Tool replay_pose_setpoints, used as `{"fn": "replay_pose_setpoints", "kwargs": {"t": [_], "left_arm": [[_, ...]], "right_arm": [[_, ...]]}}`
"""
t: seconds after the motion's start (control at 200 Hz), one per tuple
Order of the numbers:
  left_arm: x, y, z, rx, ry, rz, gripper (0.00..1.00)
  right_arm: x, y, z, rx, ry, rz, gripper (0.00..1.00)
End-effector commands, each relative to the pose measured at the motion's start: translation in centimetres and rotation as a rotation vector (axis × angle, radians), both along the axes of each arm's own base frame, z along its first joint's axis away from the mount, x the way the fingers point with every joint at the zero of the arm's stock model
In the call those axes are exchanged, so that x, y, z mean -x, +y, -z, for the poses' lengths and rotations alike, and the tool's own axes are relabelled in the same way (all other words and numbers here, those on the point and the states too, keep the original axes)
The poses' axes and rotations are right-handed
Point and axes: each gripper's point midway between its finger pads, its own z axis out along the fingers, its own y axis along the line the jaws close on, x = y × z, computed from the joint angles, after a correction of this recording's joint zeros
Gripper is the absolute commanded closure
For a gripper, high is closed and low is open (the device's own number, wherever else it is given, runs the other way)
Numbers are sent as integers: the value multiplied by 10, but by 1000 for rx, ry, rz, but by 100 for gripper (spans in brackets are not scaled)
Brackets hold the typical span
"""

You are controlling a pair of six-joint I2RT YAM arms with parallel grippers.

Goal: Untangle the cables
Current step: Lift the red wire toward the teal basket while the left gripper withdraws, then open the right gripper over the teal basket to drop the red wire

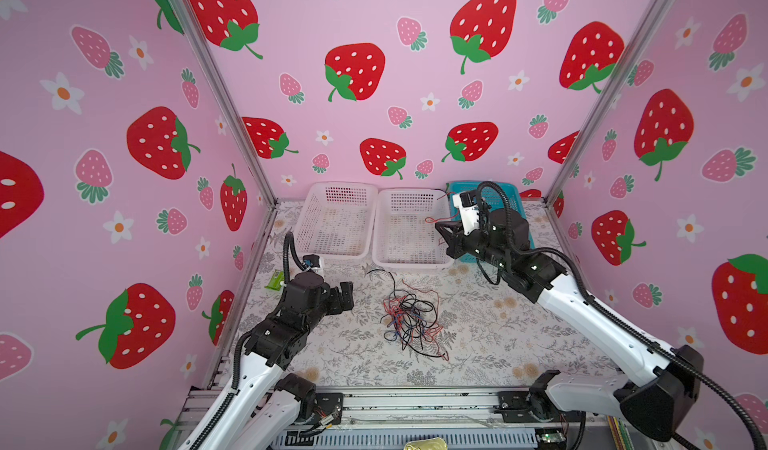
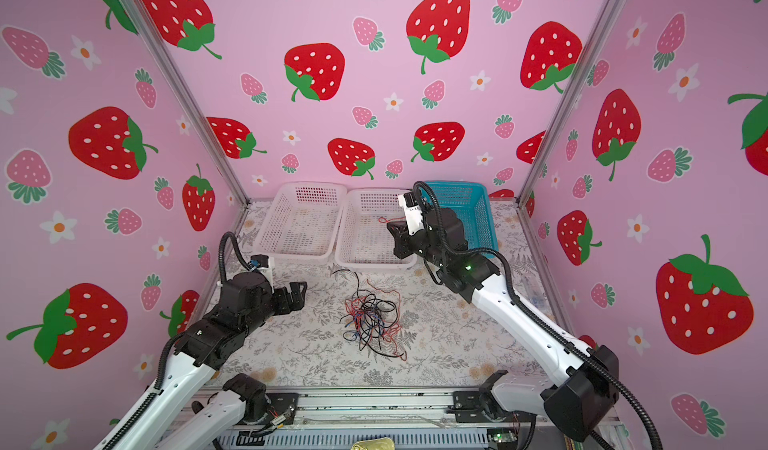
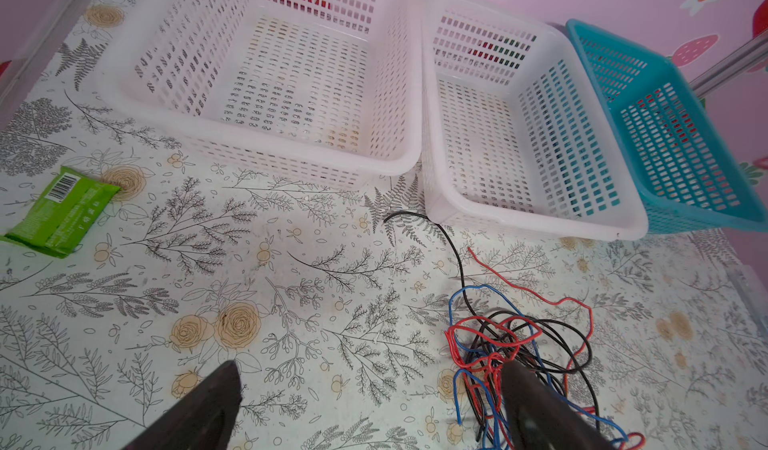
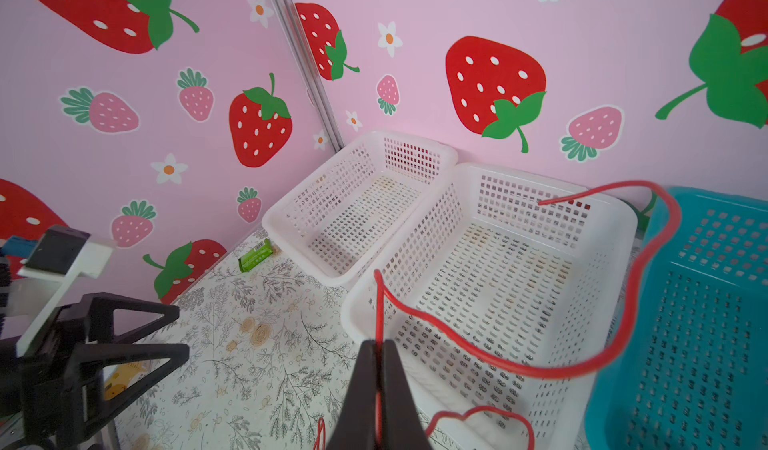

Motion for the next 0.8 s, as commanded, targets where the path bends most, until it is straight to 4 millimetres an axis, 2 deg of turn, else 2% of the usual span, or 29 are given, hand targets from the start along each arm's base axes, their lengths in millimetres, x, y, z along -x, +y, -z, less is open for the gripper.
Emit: {"fn": "replay_pose_setpoints", "kwargs": {"t": [0.0, 0.13, 0.355, 0.545, 0.63, 0.795], "left_arm": [[-1, 2, -2, -28, -25, -7, 1], [0, 0, 0, -41, -23, 3, 1], [0, -4, 4, -57, 2, 20, 1], [0, -5, 5, -63, 7, 28, 1], [-1, -6, 5, -67, 10, 30, 1], [-1, -6, 6, -70, 14, 31, 1]], "right_arm": [[-21, -17, -6, -31, 28, 86, 100], [-56, -45, 6, -24, 53, 236, 100], [-120, -107, 27, -19, 92, 499, 100], [-167, -152, 70, -10, 184, 640, 100], [-181, -159, 86, -10, 225, 652, 100], [-199, -159, 103, 35, 256, 656, 98]]}}
